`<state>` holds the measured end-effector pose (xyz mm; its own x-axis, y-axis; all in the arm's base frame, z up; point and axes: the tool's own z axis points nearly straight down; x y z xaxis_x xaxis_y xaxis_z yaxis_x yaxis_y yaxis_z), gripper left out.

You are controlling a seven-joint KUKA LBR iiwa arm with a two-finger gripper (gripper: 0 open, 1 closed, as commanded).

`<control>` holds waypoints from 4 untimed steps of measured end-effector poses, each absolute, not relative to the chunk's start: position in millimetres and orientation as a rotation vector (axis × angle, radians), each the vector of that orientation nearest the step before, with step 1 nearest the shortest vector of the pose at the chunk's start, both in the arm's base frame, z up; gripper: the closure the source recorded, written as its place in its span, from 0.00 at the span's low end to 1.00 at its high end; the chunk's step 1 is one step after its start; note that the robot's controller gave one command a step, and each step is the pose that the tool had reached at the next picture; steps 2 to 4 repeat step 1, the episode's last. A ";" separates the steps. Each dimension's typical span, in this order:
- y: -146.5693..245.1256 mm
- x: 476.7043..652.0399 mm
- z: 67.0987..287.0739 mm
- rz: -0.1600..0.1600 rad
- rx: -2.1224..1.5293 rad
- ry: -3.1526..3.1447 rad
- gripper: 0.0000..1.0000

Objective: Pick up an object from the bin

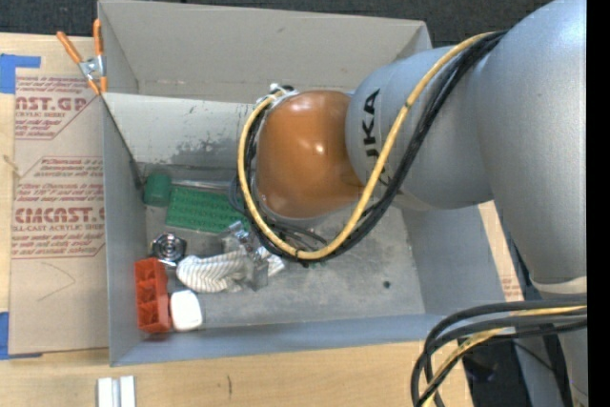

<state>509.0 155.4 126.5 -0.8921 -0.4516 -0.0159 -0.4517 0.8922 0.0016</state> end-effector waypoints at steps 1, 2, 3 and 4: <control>155.4 508.7 128.3 0.008 -0.726 3.042 1.00; 155.4 508.7 128.3 0.008 -0.726 3.042 1.00; 155.4 508.7 128.3 0.008 -0.726 3.042 1.00; 155.4 508.7 128.3 0.008 -0.726 3.042 1.00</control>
Offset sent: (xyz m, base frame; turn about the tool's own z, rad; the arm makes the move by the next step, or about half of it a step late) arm -0.0001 0.0000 0.0651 0.0000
